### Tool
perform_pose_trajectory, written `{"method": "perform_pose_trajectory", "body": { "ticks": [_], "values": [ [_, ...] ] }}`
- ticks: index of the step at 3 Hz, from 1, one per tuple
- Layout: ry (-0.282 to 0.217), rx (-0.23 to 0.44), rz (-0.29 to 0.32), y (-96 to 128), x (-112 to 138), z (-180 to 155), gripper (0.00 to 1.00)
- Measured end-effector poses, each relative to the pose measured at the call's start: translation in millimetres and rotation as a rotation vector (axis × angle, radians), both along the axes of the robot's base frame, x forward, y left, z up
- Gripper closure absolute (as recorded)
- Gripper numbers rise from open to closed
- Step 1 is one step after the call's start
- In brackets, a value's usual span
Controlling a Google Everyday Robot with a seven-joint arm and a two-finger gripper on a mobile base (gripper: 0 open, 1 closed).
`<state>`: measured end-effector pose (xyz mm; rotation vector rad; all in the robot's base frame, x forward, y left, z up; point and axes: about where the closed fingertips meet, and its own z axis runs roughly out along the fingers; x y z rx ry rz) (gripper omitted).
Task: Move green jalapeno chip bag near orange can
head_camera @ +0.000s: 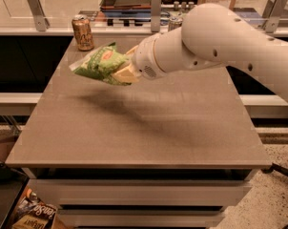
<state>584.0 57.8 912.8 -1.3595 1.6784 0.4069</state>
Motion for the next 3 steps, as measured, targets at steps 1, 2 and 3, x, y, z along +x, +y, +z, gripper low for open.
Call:
{"method": "perform_pose_trajectory", "body": {
  "ticks": [1,2,3],
  "values": [
    [-0.03,-0.014,-0.125,-14.2,33.2,12.6,1.0],
    [-0.033,-0.022,-0.219,-25.9,62.5,17.6,1.0],
    [-0.032,-0.038,-0.267,-24.7,90.2,17.2,1.0]
  ]
}}
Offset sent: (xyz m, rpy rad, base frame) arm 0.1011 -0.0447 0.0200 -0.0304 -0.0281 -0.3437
